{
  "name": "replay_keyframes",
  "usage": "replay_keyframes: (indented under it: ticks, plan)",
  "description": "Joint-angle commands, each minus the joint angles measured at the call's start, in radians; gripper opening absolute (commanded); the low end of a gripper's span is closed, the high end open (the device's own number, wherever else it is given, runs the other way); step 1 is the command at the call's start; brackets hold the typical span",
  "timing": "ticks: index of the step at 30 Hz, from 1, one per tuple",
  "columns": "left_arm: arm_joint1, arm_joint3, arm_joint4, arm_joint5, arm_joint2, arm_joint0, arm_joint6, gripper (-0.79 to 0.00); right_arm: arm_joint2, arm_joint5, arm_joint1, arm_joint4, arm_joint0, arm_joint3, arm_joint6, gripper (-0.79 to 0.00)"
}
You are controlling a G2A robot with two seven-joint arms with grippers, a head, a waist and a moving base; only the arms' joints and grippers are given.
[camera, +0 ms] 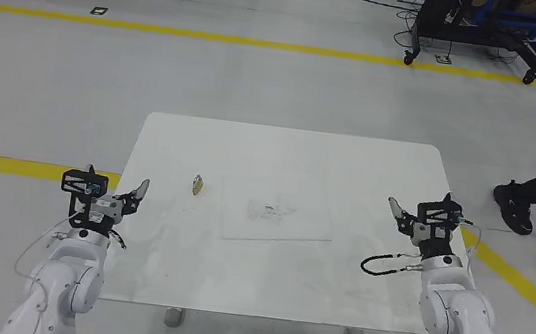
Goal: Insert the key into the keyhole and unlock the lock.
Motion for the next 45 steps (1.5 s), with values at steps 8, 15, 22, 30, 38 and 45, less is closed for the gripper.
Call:
replay_keyframes:
  ticks: [8,15,22,30,38,45]
  plan:
    - [0.000,0.000,0.000,0.000,0.000,0.000,0.000,0.000,-0.230,-0.430,-0.007,0.038,0.220,0.122,0.088,0.000]
    - [0.000,0.000,0.000,0.000,0.000,0.000,0.000,0.000,-0.452,-0.609,-0.042,0.121,0.434,0.303,0.171,0.000]
    - [0.000,0.000,0.000,0.000,0.000,0.000,0.000,0.000,-0.452,-0.609,-0.042,0.121,0.434,0.303,0.171,0.000]
    - [0.000,0.000,0.000,0.000,0.000,0.000,0.000,0.000,-0.507,-0.771,-0.052,0.178,0.559,0.456,0.217,0.000]
    - [0.000,0.000,0.000,0.000,0.000,0.000,0.000,0.000,-0.721,-0.757,-0.120,0.119,0.824,0.720,0.402,-0.265]
    - [0.000,0.000,0.000,0.000,0.000,0.000,0.000,0.000,-0.828,-0.799,-0.162,0.057,0.913,0.843,0.312,-0.416]
